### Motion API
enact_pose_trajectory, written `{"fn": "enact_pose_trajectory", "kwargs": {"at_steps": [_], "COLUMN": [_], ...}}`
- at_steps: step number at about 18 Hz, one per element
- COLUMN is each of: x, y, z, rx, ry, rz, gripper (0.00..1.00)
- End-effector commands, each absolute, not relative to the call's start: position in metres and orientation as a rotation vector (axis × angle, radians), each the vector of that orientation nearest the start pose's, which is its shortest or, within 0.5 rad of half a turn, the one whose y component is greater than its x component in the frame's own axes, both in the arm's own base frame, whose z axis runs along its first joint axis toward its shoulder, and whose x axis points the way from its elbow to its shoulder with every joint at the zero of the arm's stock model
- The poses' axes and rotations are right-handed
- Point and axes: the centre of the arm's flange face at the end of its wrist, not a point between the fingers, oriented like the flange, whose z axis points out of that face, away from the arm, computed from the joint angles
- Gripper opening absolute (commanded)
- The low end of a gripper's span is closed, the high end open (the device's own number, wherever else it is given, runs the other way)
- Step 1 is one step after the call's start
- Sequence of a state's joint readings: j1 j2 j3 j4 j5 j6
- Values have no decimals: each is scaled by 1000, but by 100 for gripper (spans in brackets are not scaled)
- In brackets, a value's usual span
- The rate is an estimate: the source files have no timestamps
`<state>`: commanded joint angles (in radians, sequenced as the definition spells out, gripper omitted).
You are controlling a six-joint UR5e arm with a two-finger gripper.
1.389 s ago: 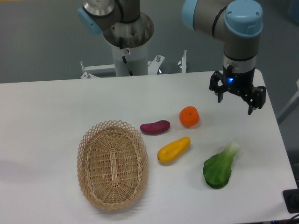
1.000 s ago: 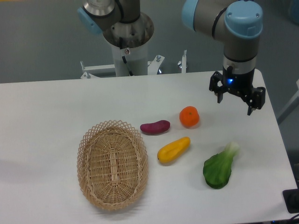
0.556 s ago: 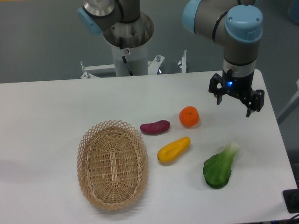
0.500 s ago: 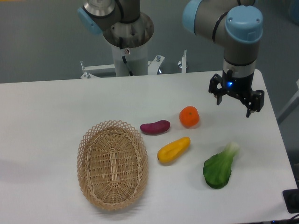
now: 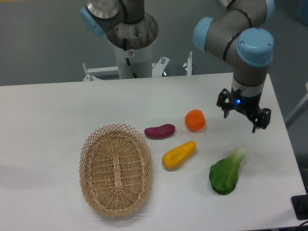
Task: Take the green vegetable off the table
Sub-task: 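Lower the open gripper toward the stem of the green bok choy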
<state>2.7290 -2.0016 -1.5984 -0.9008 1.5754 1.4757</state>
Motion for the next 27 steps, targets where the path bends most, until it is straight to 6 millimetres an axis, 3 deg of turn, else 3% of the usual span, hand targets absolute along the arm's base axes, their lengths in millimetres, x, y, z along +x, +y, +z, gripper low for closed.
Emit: {"fn": "enact_pose_trajectory", "kwargs": {"at_steps": [8, 18, 24, 27], "x": [-565, -563, -562, -558], "y": [394, 395, 398, 401], "z": [234, 207, 206, 196], "rx": [-3030, -3033, -3028, -3015], "ry": [556, 644, 636, 642], "rz": [313, 258, 275, 326], "gripper": [100, 100, 100, 93]}}
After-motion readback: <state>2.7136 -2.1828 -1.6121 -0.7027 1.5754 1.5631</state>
